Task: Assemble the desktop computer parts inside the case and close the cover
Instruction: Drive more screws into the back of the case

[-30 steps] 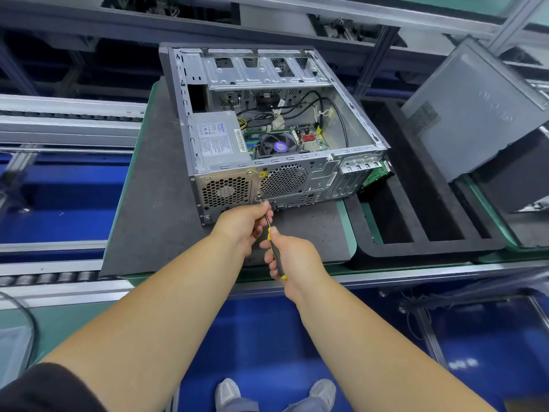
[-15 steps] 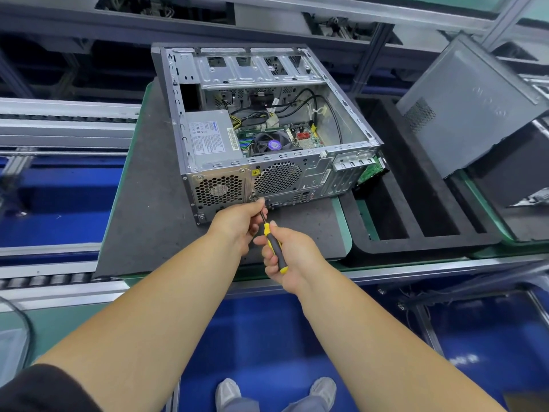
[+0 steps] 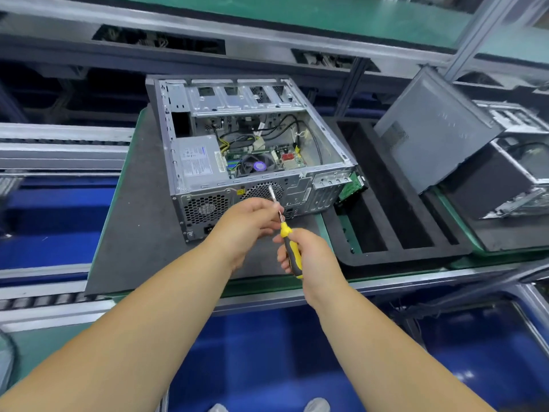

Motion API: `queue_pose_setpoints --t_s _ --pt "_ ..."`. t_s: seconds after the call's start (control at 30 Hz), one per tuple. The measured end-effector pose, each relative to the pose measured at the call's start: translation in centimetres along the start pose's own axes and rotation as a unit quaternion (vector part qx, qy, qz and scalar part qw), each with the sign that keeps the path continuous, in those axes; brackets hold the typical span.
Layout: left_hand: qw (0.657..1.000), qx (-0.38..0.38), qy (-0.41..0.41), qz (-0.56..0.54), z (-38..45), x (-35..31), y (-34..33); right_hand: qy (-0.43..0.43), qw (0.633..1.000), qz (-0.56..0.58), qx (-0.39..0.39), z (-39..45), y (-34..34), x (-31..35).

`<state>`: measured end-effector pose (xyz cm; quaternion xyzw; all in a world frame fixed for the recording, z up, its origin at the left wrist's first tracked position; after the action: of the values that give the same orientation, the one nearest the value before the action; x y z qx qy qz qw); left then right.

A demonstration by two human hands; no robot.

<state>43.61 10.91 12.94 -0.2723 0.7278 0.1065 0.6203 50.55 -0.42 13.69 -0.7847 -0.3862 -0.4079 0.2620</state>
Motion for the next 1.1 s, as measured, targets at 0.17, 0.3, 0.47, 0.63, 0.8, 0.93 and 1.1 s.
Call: queue_pose_setpoints --t_s 0.17,0.3,0.47,0.63,0.8,0.93,1.1 --pt "0.996 0.012 -0.053 0.067 1.4 -2.5 -2.2 0.14 0.988 -0.024 -0.053 -0.4 3.0 2.3" --pt "0.994 -0.005 -0.063 0.087 3.3 -3.6 -4.1 0.167 0.982 -0.039 -0.081 -0.3 6.9 4.1" --pt "0.992 -0.008 -0.067 0.103 6.3 -4.4 -7.9 0.192 0.977 -0.032 -0.09 0.8 12.4 6.8" --pt "0.993 0.007 -0.055 0.104 10.7 -4.7 -13.6 0.205 0.973 -0.053 -0.095 2.0 18.5 9.0" --pt "0.993 0.006 -0.033 0.116 15.6 -3.7 -18.9 0.189 0.969 -0.098 -0.128 4.5 26.8 9.5" --pt "0.99 -0.018 -0.003 0.14 18.9 -1.7 -21.2 0.15 0.952 -0.193 -0.184 7.5 34.7 8.4" --pt "0.987 -0.075 0.037 0.134 21.5 0.6 -22.5 0.073 0.915 -0.327 -0.224 11.1 41.5 6.4"
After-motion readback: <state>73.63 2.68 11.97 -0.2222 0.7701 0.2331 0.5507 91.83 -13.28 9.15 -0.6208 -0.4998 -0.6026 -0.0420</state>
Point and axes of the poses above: each hand's wrist, its own z-axis towards the middle knuckle, its own y-axis out of the back of the hand, x = y × z, the point moved 2 cm from there along z, towards the middle knuckle, and after that the axes turned 11 degrees about x, right-handed, at the moved point
